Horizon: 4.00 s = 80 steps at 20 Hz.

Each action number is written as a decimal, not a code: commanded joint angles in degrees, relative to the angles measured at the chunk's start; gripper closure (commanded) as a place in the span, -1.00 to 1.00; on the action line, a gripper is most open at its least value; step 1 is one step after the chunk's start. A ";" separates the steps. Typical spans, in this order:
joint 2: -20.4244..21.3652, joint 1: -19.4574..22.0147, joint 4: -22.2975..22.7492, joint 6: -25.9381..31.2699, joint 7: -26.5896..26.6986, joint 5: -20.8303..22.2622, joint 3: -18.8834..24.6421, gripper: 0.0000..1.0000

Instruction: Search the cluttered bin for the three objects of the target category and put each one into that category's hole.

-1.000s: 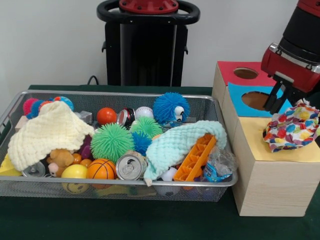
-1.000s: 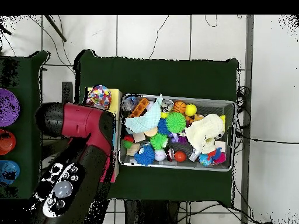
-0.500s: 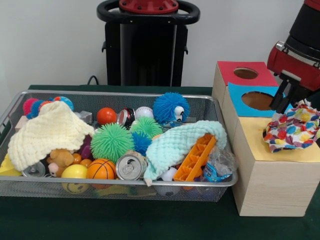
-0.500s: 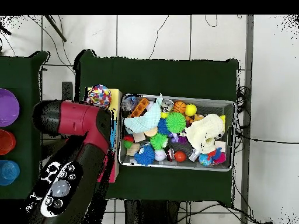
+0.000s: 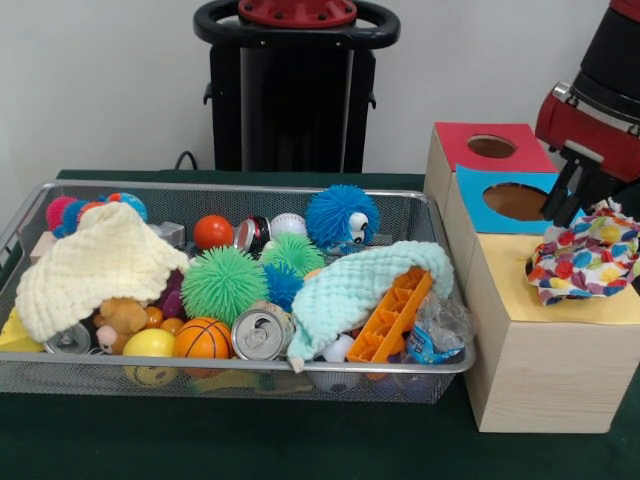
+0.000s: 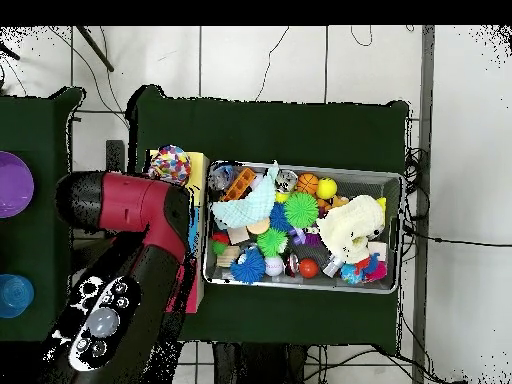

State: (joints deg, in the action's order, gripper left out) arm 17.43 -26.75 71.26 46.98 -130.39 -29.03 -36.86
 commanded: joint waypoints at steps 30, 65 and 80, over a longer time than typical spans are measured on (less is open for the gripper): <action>-3.42 0.54 -4.29 10.32 -21.85 -0.56 1.28 1.00; -3.10 0.58 -4.41 12.66 -22.19 0.45 1.01 1.00; 0.17 1.58 -1.44 14.14 -18.18 1.55 1.98 1.00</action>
State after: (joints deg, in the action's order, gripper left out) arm 16.52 -27.09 65.94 54.66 -137.20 -28.55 -38.54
